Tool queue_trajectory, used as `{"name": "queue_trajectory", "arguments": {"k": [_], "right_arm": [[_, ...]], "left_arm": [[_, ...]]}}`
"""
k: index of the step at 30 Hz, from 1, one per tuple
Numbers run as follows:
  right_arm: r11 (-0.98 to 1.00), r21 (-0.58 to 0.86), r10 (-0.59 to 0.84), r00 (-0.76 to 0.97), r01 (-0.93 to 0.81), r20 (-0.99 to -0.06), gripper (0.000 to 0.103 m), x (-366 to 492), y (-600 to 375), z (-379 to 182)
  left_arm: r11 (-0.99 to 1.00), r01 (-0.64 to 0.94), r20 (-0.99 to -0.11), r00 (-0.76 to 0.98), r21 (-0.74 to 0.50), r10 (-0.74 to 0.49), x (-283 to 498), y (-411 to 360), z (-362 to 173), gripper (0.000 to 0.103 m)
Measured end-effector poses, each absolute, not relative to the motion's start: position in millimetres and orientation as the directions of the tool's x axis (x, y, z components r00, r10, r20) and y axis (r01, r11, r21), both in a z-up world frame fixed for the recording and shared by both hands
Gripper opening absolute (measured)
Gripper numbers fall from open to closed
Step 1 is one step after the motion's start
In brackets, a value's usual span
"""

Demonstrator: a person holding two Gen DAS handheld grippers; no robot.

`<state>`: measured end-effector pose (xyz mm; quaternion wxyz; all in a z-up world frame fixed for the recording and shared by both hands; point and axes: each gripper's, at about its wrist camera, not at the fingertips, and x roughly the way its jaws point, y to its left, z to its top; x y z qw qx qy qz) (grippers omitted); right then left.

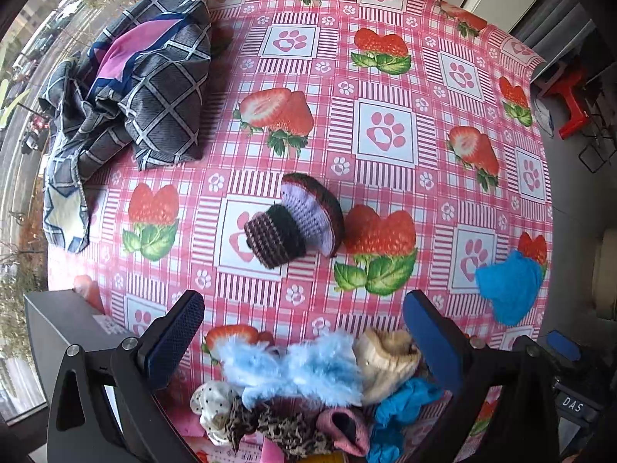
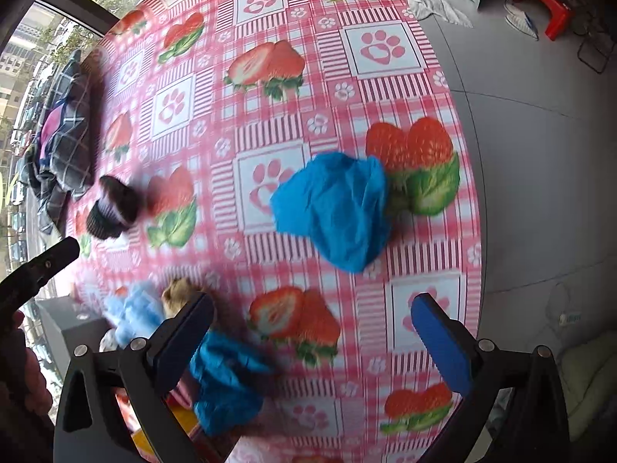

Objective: Organize soft objects
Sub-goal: 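Grasp the knitted hat with the left tool while the right tool grasps the blue cloth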

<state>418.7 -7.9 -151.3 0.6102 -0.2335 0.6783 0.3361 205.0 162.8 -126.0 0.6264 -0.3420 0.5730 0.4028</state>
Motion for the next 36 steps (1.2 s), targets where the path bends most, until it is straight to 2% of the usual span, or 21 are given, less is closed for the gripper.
{"name": "queue_trajectory", "arguments": {"k": [12, 17, 18, 19, 20, 21, 24, 26, 28, 36], "right_arm": [[0.6, 0.095, 0.041, -0.087, -0.795, -0.995, 0.103, 427, 39, -218], [0.591, 0.087, 0.029, -0.086, -0.802, -0.996, 0.103, 427, 47, -237], [0.589, 0.079, 0.022, -0.082, -0.804, -0.996, 0.103, 427, 47, -239], [0.59, 0.073, 0.017, -0.078, -0.804, -0.997, 0.099, 425, 48, -242], [0.592, 0.064, 0.01, -0.073, -0.803, -0.997, 0.09, 425, 48, -244], [0.596, 0.049, 0.002, -0.06, -0.801, -0.998, 0.088, 421, 49, -248], [0.587, 0.009, -0.009, -0.018, -0.81, -1.0, 0.065, 425, 45, -237], [0.576, 0.012, 0.01, -0.008, -0.818, -1.0, 0.036, 427, 43, -232], [0.585, 0.071, 0.049, -0.053, -0.808, -0.997, 0.036, 430, 40, -226], [0.6, 0.156, 0.172, -0.064, -0.784, -0.983, 0.036, 437, 11, -175]], "left_arm": [[0.414, -0.903, -0.989, -0.064, 0.114, 0.133, 218, 193, -200, 0.103], [0.392, -0.915, -0.994, -0.06, 0.093, 0.095, 215, 200, -216, 0.079], [0.389, -0.916, -0.994, -0.063, 0.094, 0.091, 215, 201, -217, 0.078], [0.39, -0.917, -0.995, -0.057, 0.084, 0.08, 216, 199, -221, 0.076], [0.393, -0.916, -0.995, -0.056, 0.084, 0.081, 216, 198, -221, 0.073], [0.396, -0.914, -0.995, -0.055, 0.086, 0.088, 216, 198, -219, 0.071], [0.392, -0.917, -0.995, -0.03, 0.067, 0.098, 215, 197, -213, 0.061], [0.396, -0.916, -0.994, -0.016, 0.059, 0.112, 213, 195, -209, 0.058], [0.411, -0.909, -0.99, -0.012, 0.069, 0.14, 213, 193, -200, 0.057], [0.474, -0.878, -0.974, 0.038, 0.075, 0.224, 223, 166, -144, 0.057]]}}
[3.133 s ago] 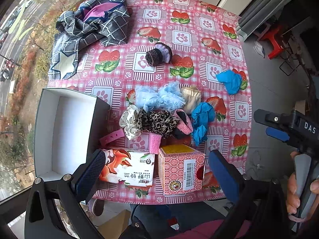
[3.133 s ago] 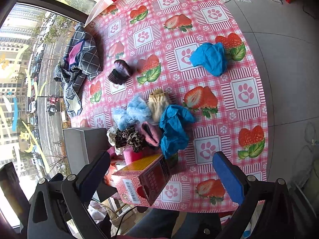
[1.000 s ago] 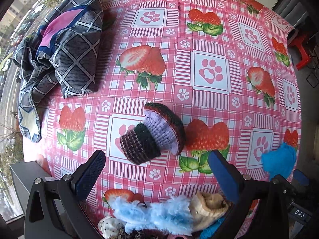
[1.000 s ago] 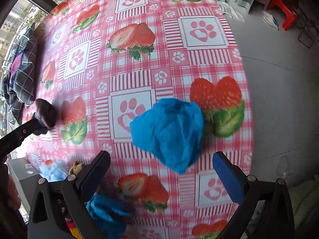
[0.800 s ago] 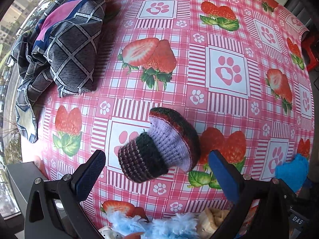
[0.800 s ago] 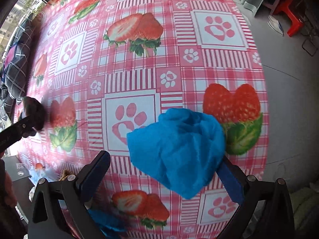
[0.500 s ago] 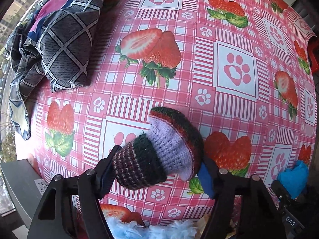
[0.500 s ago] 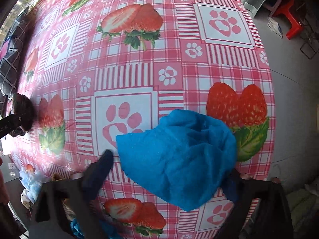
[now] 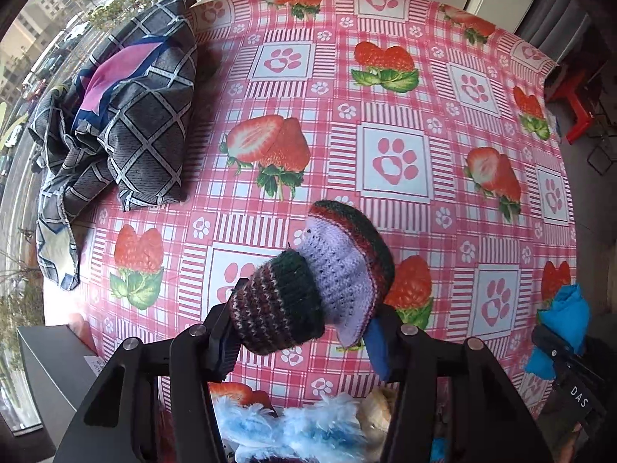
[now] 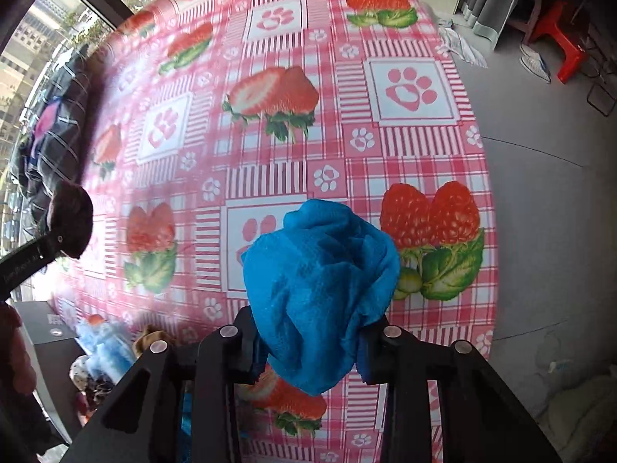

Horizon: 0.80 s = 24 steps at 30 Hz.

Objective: Organize soft objects
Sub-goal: 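Grasp the knitted hat with the left tool while the right tool grasps the blue cloth, then carry the knitted hat and blue cloth over to the open white box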

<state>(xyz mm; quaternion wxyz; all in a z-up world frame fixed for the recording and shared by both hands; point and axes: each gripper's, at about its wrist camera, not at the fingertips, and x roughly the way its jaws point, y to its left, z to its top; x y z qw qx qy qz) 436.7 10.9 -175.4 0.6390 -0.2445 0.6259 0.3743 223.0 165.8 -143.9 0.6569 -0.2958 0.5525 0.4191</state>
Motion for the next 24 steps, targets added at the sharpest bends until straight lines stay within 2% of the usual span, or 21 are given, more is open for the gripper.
{"name": "queue_trajectory", "arguments": {"k": [11, 24], "right_arm": [[0.618, 0.193, 0.22, -0.069, -0.762, -0.973, 0.036, 428, -20, -126], [0.623, 0.235, 0.231, -0.112, -0.747, -0.967, 0.036, 393, -72, -88]], "left_arm": [[0.623, -0.781, -0.965, 0.127, 0.045, 0.229, 266, 109, -96, 0.057], [0.736, -0.676, -0.955, 0.212, 0.011, 0.209, 258, 13, -46, 0.057]]}}
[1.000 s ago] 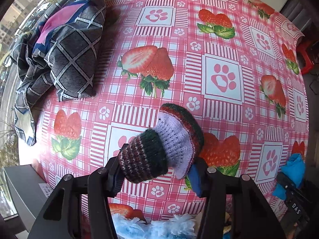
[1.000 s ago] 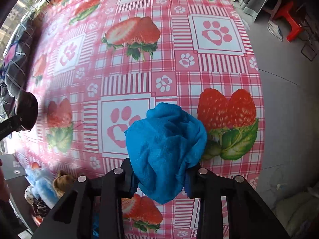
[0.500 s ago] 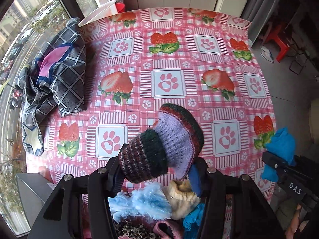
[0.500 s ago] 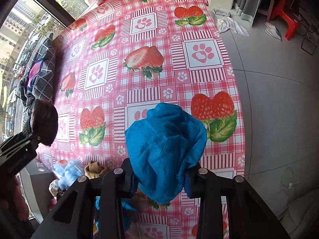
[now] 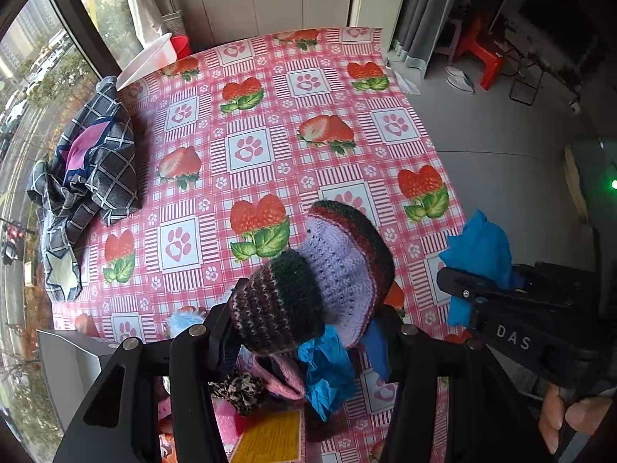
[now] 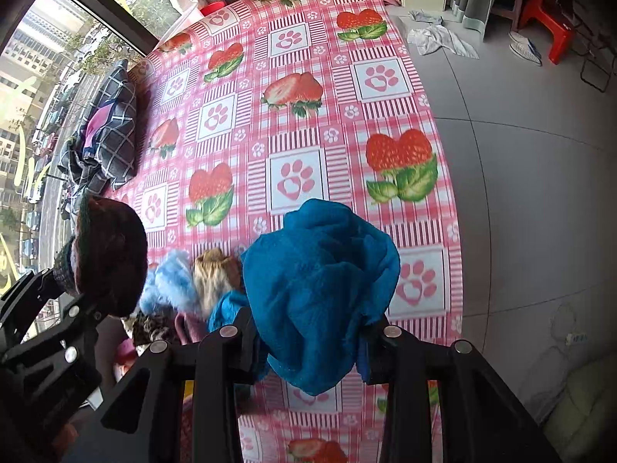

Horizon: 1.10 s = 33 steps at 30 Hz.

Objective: Organize soft objects
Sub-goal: 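Carry the knitted hat and blue cloth over to the open white box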

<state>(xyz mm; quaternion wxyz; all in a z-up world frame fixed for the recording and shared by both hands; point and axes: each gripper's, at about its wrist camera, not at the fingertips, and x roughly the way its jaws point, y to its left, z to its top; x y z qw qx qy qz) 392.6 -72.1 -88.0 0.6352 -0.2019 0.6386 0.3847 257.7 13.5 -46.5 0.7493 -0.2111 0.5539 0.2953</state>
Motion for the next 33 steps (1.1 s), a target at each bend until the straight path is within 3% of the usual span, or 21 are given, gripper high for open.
{"name": "queue_trajectory", "arguments": {"k": [21, 33], "right_arm": [[0.663, 0.207, 0.166, -0.129, -0.719, -0.978, 0.036, 332, -149, -79], [0.718, 0.166, 0.125, -0.109, -0.676, -0.986, 0.036, 259, -193, -79]], "left_arm": [[0.889, -0.454, -0.968, 0.242, -0.05, 0.07, 207, -104, -42, 0.057], [0.941, -0.33, -0.962, 0.271, -0.07, 0.023, 139, -138, -40, 0.057]]}}
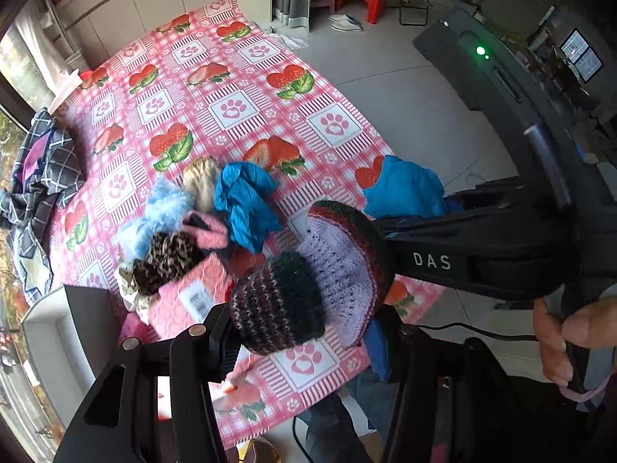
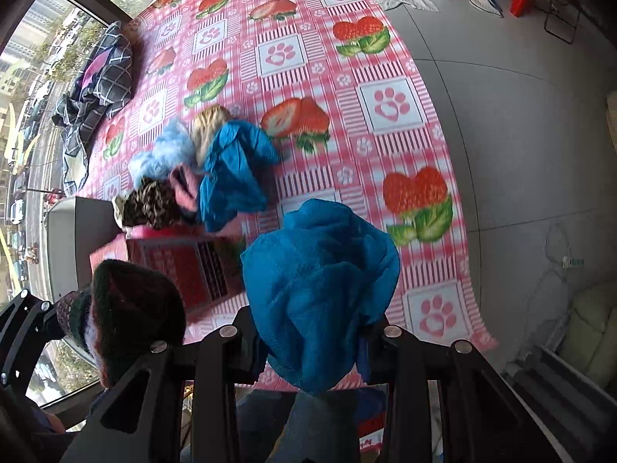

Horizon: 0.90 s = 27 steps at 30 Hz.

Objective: Organize soft objects
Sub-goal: 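Carry the knitted hat and blue cloth over to the open white box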

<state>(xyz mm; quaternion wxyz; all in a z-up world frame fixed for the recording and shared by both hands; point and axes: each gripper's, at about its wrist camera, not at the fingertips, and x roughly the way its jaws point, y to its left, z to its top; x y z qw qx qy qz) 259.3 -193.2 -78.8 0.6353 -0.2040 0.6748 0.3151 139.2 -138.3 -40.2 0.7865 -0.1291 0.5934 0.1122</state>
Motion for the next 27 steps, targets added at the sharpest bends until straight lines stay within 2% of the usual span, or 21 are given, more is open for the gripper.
{"name": "queue_trajectory", "arguments": {"k": [13, 27], "right_arm": [[0.682, 0.169, 0.12, -0.12, -0.711, -0.986, 0.036, 155, -217, -70], [0.53, 0.142, 0.141, -0.078, -0.836, -0.987, 0.036, 77, -175, -43]], "left_arm": [[0.934, -0.353, -0.952, 0.3, -0.052, 0.061, 41, -150, -32, 0.057], [0.815, -0.577, -0.927, 0.333, -0.057, 0.171, -52, -104, -16, 0.057]]}}
